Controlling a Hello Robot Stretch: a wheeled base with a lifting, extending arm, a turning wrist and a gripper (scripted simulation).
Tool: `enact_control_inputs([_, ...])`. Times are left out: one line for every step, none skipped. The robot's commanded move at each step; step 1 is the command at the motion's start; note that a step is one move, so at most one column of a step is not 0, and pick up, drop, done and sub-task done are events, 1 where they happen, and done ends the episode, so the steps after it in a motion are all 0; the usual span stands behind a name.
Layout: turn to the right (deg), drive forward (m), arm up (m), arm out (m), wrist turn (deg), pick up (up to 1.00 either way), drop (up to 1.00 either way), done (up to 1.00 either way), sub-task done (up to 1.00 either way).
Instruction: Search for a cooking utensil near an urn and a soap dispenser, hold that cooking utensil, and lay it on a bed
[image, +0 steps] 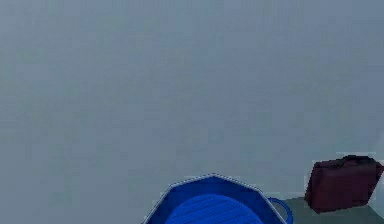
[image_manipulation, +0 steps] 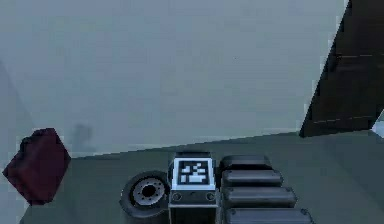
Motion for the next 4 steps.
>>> enact_control_inputs([-45.0, 0.0, 0.0, 0.0, 0.0, 0.0, 0.0, 0.0, 0.0])
enact_control_inputs([-18.0, 0.0, 0.0, 0.0, 0.0, 0.0, 0.0, 0.0, 0.0])
enact_control_inputs([0.0, 0.5, 0.0, 0.0, 0.0, 0.0, 0.0, 0.0, 0.0])
enact_control_inputs([-36.0, 0.0, 0.0, 0.0, 0.0, 0.0, 0.0, 0.0, 0.0])
